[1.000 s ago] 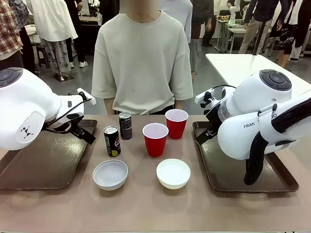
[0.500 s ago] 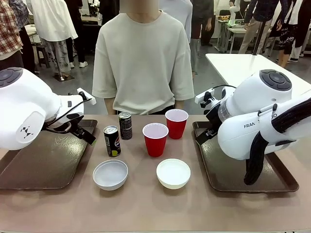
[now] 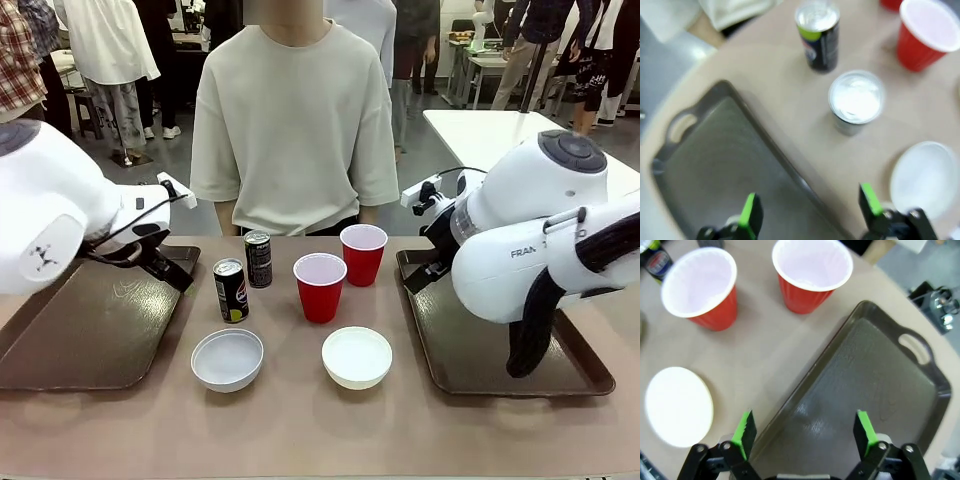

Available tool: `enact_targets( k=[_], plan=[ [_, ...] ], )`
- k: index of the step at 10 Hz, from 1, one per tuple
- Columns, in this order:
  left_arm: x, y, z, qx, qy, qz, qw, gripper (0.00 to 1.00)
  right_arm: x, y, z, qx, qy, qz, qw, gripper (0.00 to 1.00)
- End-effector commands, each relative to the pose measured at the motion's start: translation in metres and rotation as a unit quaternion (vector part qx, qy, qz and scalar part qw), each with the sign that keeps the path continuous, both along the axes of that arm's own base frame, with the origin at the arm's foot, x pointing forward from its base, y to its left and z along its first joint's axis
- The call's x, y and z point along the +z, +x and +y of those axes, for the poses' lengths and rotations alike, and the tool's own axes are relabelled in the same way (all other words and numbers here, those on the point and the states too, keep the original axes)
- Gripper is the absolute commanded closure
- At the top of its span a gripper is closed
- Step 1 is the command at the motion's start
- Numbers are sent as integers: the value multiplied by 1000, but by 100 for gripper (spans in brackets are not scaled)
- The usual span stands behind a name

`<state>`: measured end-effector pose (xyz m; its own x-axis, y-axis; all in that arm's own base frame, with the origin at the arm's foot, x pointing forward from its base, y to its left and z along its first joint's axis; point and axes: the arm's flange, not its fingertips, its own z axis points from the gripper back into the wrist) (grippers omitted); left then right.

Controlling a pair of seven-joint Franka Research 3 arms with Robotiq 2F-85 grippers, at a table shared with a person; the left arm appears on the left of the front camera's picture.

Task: Prepare tableware on both trays.
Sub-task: Pick up a Picnic Bowl from the table and place it on a Handle tray.

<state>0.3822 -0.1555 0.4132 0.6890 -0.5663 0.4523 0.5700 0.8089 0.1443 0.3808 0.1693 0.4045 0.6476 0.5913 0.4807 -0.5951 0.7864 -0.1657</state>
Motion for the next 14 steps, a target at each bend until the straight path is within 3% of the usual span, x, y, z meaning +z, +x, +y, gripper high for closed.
enact_targets(
  k=[1, 4, 5, 6, 7, 8, 9, 10, 12, 14],
  plan=[
    [43, -68, 14, -13, 1, 44, 999, 0, 25, -64, -15, -23, -26, 13, 999, 0],
    [76, -104, 18, -3, 35, 62, 997, 0, 58, -125, -14, -46, -52, 6, 998, 0],
    [71, -65, 5, -13, 25, 52, 998, 0, 60, -45, -2, -26, -41, 19, 999, 0],
    [71, -65, 5, -13, 25, 52, 998, 0, 60, -45, -2, -26, -41, 19, 999, 0],
    [89, -86, 12, -13, 34, 58, 998, 0, 86, -72, 0, -37, -50, 12, 998, 0],
    [77, -58, 24, -32, -53, 115, 991, 0, 75, -44, -12, 18, 64, 116, 991, 0],
    [88, -52, 36, -50, -124, 163, 977, 0, 83, -36, -26, 29, 141, 152, 978, 0],
    [86, -58, 52, -49, -212, 185, 959, 0, 94, -41, -54, 22, 207, 184, 961, 0],
    [105, -38, 96, -65, -356, 203, 910, 0, 114, -41, -95, 10, 359, 187, 914, 0],
    [88, -51, 128, -32, -439, 199, 876, 0, 104, -41, -152, -35, 447, 201, 871, 0]
  ],
)
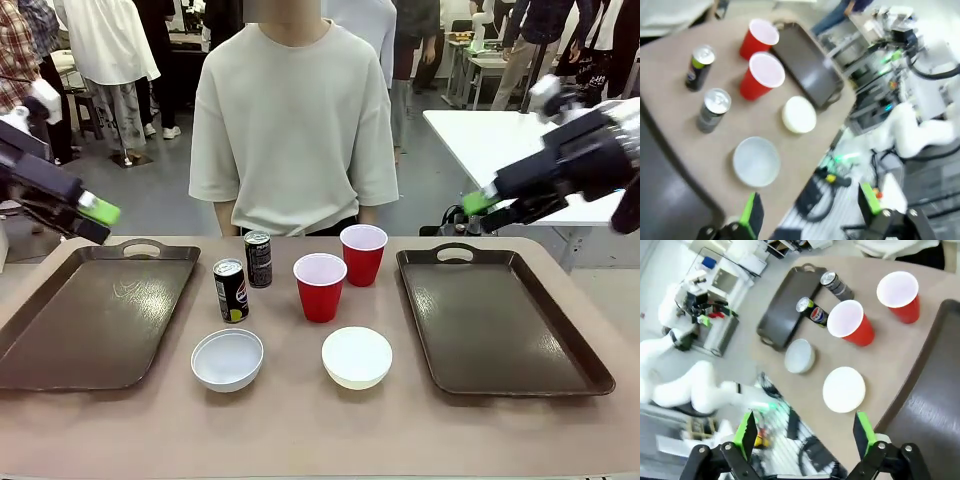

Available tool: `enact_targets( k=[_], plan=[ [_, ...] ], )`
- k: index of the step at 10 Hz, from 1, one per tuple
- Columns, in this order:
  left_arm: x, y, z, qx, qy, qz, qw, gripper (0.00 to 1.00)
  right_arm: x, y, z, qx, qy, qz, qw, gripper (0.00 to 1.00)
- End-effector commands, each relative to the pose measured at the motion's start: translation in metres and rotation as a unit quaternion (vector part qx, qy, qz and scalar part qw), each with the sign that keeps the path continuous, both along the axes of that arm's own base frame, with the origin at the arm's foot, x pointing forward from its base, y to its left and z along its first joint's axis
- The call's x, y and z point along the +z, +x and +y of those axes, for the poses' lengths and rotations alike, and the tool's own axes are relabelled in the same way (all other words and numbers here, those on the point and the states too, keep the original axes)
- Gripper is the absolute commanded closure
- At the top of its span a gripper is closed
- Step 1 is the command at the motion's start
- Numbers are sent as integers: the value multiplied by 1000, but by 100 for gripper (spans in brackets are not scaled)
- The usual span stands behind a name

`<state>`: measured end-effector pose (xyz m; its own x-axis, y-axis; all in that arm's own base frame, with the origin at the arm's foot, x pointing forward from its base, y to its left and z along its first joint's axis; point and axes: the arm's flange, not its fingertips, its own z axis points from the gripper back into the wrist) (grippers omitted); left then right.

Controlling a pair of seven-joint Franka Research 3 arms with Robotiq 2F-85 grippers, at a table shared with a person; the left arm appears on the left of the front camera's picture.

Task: Prepare tableware on both trays.
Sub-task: Pick up a Picnic Bowl from the table and place it on a Handle tray.

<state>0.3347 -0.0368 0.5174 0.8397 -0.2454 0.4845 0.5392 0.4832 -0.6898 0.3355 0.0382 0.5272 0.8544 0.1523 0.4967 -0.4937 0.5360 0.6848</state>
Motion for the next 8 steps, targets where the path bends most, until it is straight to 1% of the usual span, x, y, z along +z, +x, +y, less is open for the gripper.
enact_targets(
  k=[1, 2, 3, 4, 5, 6, 7, 8],
  plan=[
    [-11, 1, 28, 54, -39, 20, 998, 0, -27, 7, -36, -62, 45, 43, 996, 0],
    [-10, -1, 47, 73, -39, 29, 996, 0, -33, 5, -48, -76, 48, 59, 994, 0],
    [-23, -6, 59, 97, -44, 43, 993, 0, -37, 1, -60, -81, 43, 69, 993, 0],
    [-30, -9, 75, 116, -47, 61, 990, 0, -45, -1, -65, -79, 40, 85, 992, 0],
    [-33, 1, 79, 113, -37, 85, 989, 0, -52, 3, -65, -86, 45, 92, 991, 0],
    [-37, 3, 88, 119, -35, 101, 987, 0, -59, 4, -67, -87, 47, 102, 990, 0],
    [-45, -4, 94, 130, -37, 110, 985, 0, -64, 3, -73, -85, 43, 110, 989, 0],
    [-46, -4, 97, 135, -37, 108, 984, 0, -65, 2, -74, -86, 45, 108, 989, 0]
  ],
)
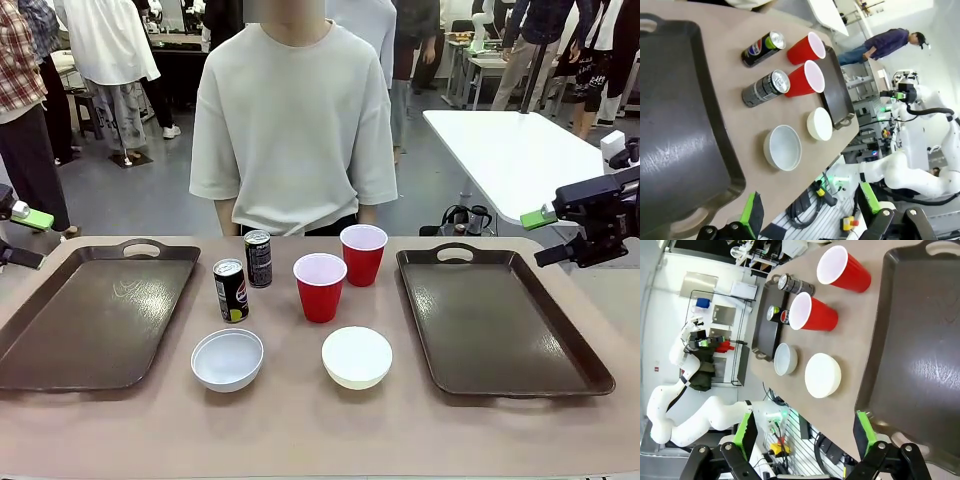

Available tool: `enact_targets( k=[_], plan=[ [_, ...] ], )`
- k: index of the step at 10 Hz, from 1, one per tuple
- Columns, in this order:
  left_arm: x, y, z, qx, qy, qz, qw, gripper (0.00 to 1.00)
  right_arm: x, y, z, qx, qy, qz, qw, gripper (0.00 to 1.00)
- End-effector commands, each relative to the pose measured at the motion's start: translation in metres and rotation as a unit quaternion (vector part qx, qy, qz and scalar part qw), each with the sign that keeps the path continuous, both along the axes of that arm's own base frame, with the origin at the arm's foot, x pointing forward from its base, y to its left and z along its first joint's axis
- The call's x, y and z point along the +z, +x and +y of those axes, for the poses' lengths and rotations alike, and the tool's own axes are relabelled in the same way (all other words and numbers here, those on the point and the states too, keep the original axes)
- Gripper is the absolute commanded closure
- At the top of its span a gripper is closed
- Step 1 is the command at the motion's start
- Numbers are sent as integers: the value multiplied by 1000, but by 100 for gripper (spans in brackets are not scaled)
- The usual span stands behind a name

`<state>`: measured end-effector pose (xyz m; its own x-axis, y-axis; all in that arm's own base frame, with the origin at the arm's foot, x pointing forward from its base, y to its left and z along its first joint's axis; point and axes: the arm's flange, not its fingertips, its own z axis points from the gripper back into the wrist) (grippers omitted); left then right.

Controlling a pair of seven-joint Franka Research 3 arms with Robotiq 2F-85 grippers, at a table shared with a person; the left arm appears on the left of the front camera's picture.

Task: Prepare tableware on both trays.
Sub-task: Pick up a Picnic Bowl from the table and place it on a Handle tray.

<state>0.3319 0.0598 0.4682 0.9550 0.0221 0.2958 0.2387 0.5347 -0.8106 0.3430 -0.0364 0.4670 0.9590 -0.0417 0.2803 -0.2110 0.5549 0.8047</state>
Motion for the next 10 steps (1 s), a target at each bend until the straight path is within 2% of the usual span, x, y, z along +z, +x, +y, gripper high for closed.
enact_targets(
  k=[1, 2, 10],
  plan=[
    [13, 1, -6, -9, 12, -35, 999, 0, -6, -6, 6, -8, -32, -35, 999, 0],
    [0, 0, 0, 0, 0, 0, 1000, 0, 0, 0, 0, 0, 0, 0, 1000, 0],
    [0, 0, 0, 0, 0, 0, 1000, 0, 0, 0, 0, 0, 0, 0, 1000, 0]
  ],
)
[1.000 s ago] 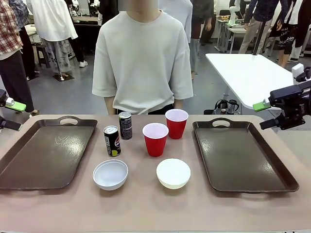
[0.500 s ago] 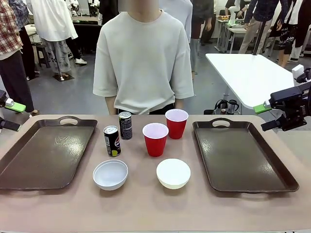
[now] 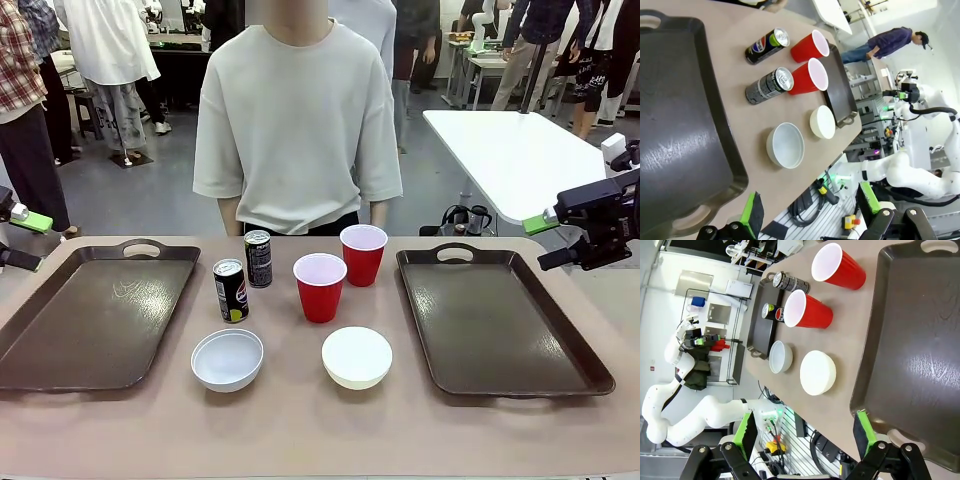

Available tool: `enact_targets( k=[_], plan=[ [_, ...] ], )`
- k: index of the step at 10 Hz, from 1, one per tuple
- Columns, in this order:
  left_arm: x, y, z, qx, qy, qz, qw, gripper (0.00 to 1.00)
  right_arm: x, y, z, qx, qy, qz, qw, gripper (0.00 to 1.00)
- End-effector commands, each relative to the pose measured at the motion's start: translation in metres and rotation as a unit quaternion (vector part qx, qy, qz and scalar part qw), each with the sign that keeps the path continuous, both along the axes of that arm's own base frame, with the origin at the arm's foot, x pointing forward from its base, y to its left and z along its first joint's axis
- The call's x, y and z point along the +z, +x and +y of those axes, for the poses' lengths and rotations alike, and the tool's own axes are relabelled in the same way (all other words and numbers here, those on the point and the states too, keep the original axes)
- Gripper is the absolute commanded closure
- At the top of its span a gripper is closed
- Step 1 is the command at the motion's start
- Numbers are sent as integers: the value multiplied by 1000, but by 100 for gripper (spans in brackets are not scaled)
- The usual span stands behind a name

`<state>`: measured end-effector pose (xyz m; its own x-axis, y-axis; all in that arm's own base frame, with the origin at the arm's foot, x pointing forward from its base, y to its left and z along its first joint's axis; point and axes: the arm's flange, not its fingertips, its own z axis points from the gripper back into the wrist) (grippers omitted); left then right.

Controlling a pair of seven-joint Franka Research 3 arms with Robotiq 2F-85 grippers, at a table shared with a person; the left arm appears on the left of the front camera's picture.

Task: Prepare tableware on both trays.
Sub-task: Pick up a Picnic Bowl from the table and place it on a Handle tray.

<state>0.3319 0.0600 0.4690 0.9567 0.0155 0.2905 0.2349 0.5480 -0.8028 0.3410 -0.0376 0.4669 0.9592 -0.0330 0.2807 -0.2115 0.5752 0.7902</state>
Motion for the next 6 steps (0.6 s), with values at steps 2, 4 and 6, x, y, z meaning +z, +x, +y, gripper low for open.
enact_targets(
  k=[2, 4, 6],
  plan=[
    [-1, 0, 0, 1, -9, -3, 1000, 0, 0, 2, 1, -1, 13, 0, 1000, 0],
    [-1, 0, 0, 1, -9, -3, 1000, 0, 0, 2, 1, -1, 13, 0, 1000, 0],
    [-1, 0, 0, 1, -9, -3, 1000, 0, 0, 2, 1, -1, 13, 0, 1000, 0]
  ],
)
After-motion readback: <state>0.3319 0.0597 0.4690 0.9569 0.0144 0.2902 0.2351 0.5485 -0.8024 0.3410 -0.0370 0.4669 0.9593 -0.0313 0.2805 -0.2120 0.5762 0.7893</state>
